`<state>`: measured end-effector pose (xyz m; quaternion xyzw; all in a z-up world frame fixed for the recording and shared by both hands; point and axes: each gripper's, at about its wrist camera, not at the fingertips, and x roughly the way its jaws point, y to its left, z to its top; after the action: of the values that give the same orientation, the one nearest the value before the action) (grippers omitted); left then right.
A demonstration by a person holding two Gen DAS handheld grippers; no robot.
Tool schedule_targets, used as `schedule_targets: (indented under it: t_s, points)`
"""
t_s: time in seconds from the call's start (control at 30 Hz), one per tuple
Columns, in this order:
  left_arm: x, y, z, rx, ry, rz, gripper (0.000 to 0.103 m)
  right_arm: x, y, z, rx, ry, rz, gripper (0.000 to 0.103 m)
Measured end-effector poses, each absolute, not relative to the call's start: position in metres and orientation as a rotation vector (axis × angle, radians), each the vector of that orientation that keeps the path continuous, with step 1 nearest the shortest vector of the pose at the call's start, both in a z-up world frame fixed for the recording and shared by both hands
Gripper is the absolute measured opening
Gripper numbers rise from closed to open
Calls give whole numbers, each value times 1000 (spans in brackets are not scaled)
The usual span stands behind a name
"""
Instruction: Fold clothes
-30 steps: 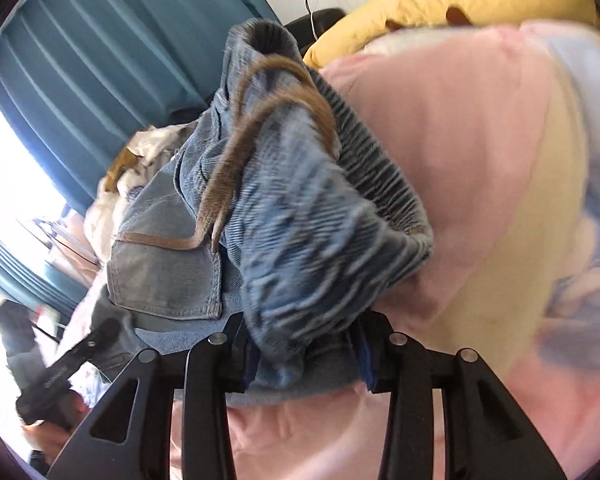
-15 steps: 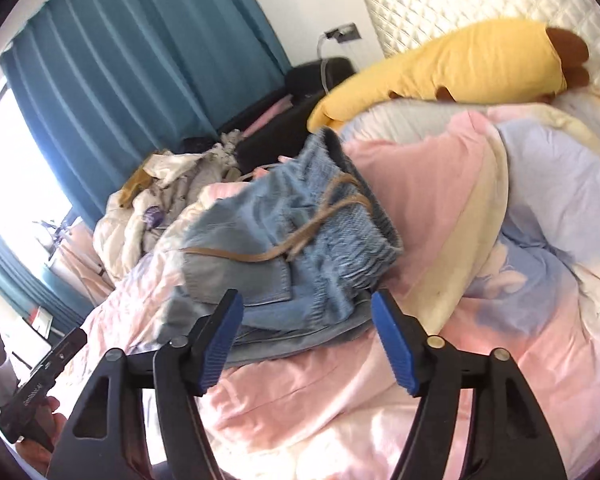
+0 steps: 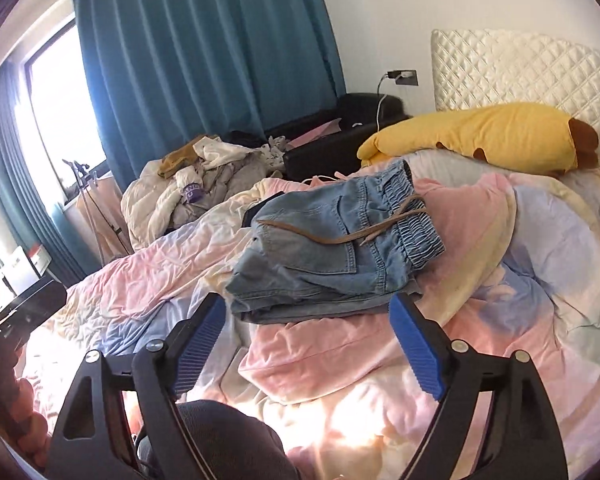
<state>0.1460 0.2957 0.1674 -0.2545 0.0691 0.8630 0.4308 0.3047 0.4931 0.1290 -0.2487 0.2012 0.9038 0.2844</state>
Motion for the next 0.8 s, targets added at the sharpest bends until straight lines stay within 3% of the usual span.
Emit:
schedule_targets:
  t_s: [0.8]
  points:
    - [146, 279, 123, -657, 275, 2140, 99, 295, 421, 114, -682, 386, 2313, 88]
